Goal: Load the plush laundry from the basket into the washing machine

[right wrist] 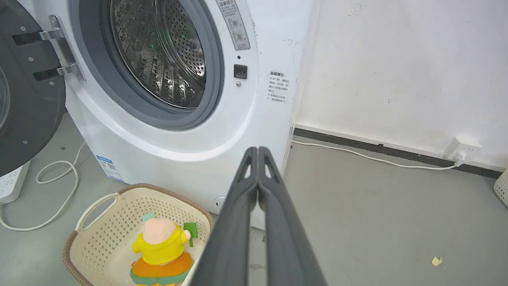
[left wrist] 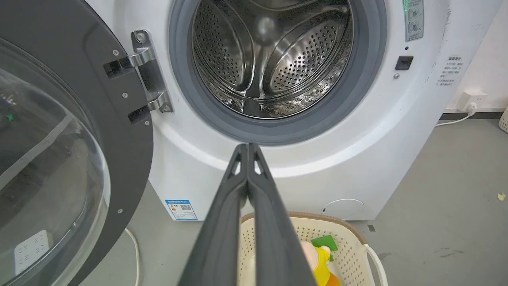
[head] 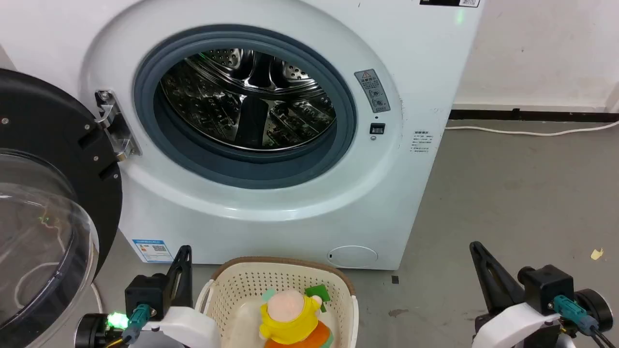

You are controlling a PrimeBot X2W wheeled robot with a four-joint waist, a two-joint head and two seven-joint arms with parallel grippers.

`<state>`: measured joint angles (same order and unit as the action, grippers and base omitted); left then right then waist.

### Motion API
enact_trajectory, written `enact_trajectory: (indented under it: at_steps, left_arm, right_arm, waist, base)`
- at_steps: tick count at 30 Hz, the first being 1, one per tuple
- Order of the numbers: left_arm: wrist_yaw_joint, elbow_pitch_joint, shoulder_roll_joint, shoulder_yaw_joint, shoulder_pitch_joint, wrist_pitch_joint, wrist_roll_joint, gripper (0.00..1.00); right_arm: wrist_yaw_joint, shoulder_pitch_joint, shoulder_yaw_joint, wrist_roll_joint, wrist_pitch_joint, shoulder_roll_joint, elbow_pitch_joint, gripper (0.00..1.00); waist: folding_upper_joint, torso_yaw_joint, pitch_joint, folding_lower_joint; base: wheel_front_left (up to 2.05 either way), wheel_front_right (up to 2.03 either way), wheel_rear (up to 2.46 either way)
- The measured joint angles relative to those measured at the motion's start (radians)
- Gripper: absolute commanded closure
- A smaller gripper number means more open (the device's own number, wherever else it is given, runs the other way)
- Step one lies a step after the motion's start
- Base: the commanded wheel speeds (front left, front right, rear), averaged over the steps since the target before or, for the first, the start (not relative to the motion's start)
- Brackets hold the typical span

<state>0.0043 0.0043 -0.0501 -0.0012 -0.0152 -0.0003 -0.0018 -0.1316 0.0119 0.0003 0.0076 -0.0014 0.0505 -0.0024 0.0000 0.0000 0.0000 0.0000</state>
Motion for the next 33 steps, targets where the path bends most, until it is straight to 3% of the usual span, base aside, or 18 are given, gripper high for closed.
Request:
enact_trajectory:
  at_steps: [23,24,33]
  left_arm:
    - [0.0,0.0,0.0,0.0,0.0,0.0,0.0,1.0]
    - [0.0,0.0,0.0,0.0,0.0,0.0,0.0,0.0]
    - [0.002,0.0,0.0,-0.005,-0.001,-0.002,-0.001,0.0]
  right_arm:
    - [0.0,0.0,0.0,0.0,0.0,0.0,0.0,1.0]
    - [0.0,0.0,0.0,0.0,0.0,0.0,0.0,0.0]
    - [0.0,0.0,0.001,0.005,-0.002,0.0,0.0,0.0]
  waist:
    - [0.0,0.0,0.0,0.0]
    - [0.0,0.0,0.0,0.0]
    - [0.0,-0.001,0.002,0.0]
  base:
    - [0.0,0.0,0.0]
    - [0.0,0.0,0.0]
    - [0.0,0.0,0.0]
